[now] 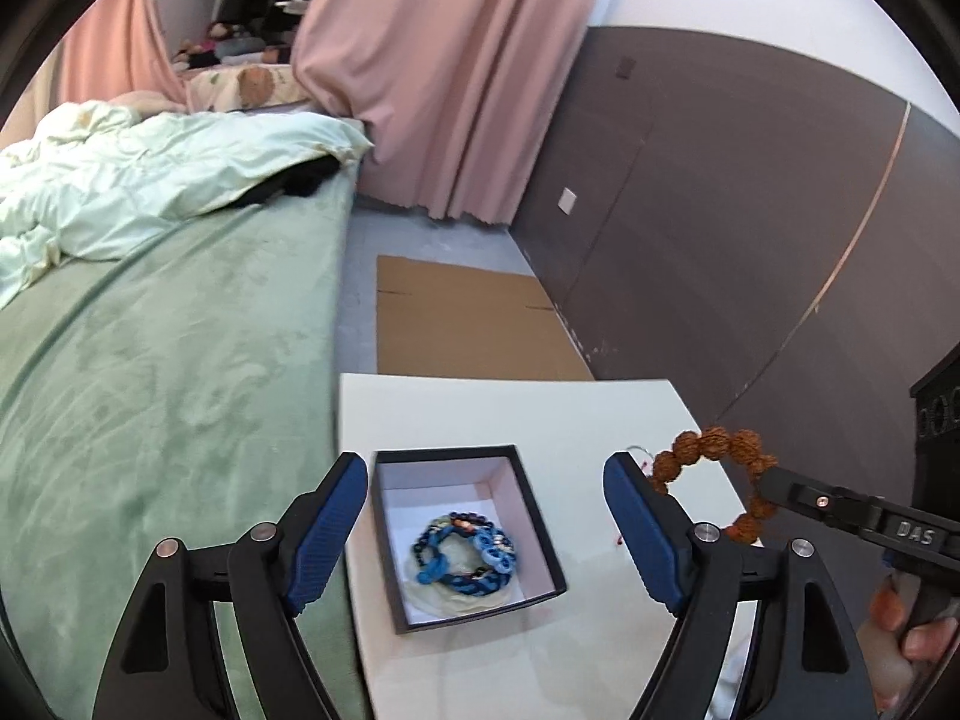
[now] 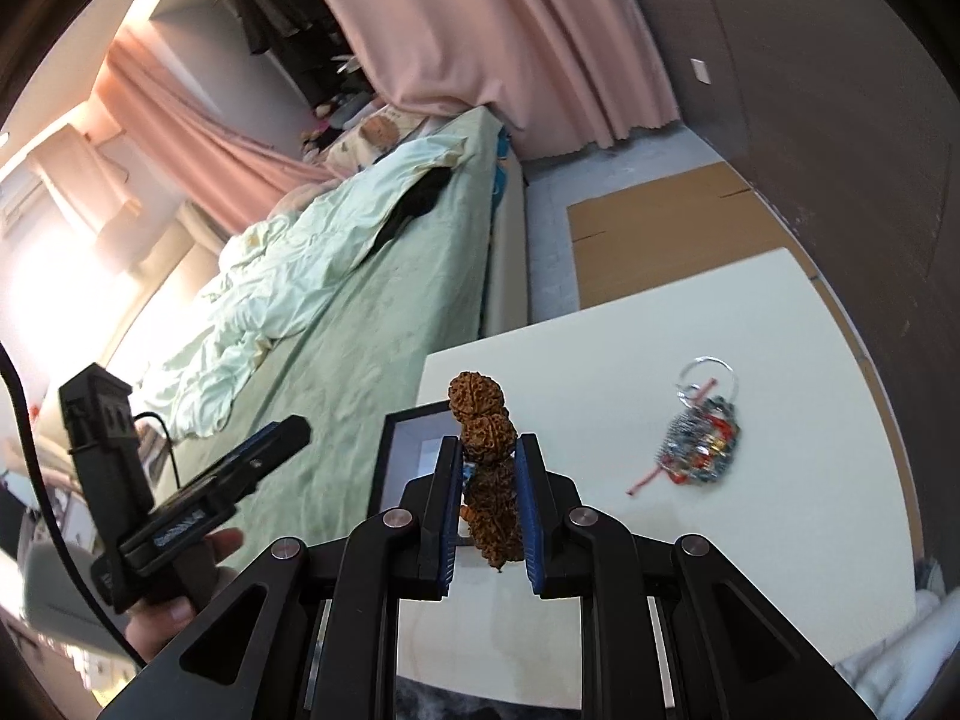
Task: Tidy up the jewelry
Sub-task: 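Lower the blue bracelet into the box and open the left gripper, then lower the brown seed-bead bracelet into the box and open the right gripper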
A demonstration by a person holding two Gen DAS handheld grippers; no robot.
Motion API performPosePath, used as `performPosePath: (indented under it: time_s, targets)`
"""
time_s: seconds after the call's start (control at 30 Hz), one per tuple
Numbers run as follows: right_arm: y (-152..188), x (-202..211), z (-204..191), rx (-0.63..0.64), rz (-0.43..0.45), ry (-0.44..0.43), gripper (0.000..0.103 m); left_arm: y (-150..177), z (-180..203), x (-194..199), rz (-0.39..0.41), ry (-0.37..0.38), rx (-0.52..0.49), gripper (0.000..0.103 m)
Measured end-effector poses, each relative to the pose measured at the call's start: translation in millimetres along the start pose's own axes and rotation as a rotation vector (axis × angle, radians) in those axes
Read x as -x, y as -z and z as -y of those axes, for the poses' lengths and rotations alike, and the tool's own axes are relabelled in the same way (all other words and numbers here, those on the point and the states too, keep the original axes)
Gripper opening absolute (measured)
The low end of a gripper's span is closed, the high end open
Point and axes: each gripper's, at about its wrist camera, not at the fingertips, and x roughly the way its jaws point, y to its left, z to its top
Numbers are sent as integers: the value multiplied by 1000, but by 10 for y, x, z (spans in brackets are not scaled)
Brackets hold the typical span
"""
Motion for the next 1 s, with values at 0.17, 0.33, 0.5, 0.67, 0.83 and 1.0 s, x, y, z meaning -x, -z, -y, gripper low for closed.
performPosePath:
  time_s: [0.17, 0.33, 0.5, 0.67, 0.83, 1.0]
  targets:
    - [-93, -239, -208, 45, -33, 10, 19, -40, -168, 147, 29, -33, 18, 82]
    - [-137, -475, -378, 103, -58, 48, 19, -64, -332, 263, 52, -54, 30, 85]
    - [-126, -698, -569, 176, -59, 95, 19, -81, -490, 318, 73, -76, 59, 94]
    - [-45, -885, -716, 233, -111, 55, 20, -125, -540, 311, 81, -69, 80, 94]
    - [-127, -600, -553, 158, -61, 13, 46, -120, -512, 331, 90, -49, 78, 94]
    - [-210, -138, -234, 76, 1, 6, 67, -116, -384, 326, 92, -29, 56, 94]
